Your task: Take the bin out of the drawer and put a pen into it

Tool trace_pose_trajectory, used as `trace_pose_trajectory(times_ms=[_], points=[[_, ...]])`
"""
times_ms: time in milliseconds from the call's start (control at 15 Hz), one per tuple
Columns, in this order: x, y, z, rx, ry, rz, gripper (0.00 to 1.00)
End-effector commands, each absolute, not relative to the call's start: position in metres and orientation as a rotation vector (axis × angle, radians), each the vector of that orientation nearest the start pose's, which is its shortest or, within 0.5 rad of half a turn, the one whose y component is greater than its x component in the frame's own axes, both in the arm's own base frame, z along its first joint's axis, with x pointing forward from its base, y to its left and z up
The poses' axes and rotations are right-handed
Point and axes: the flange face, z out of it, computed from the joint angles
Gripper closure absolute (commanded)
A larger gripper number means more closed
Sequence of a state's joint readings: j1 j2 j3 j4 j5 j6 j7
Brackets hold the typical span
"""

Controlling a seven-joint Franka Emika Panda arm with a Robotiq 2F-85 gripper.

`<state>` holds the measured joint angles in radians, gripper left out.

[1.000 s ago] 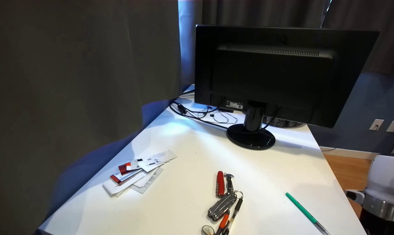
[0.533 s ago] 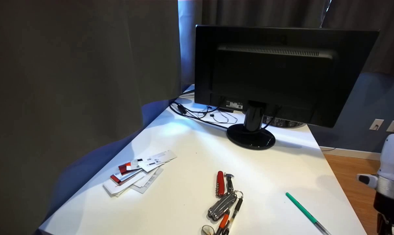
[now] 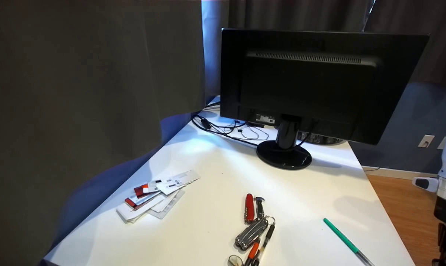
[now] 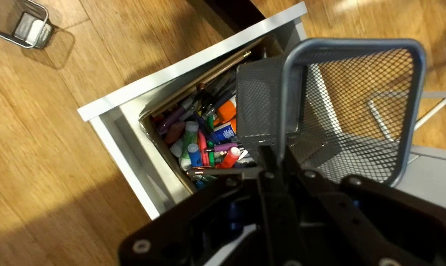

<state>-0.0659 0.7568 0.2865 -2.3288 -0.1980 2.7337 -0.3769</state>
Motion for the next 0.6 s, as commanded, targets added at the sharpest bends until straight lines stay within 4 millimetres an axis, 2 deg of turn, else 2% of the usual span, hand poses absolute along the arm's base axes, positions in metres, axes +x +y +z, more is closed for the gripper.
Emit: trace_pose_trajectory(times_ms=[0, 67, 133, 533], points=[[0.418, 0.133, 0.013, -2.727, -1.072, 0.433, 0.94], [0.419, 0.133, 0.014, -2.734, -1.062, 0.422, 0.98], [0.42, 0.13, 0.022, -2.752, -1.045, 0.396, 0.98], [0.425, 0.118, 0.084, -2.832, -1.012, 0.197, 0.98]])
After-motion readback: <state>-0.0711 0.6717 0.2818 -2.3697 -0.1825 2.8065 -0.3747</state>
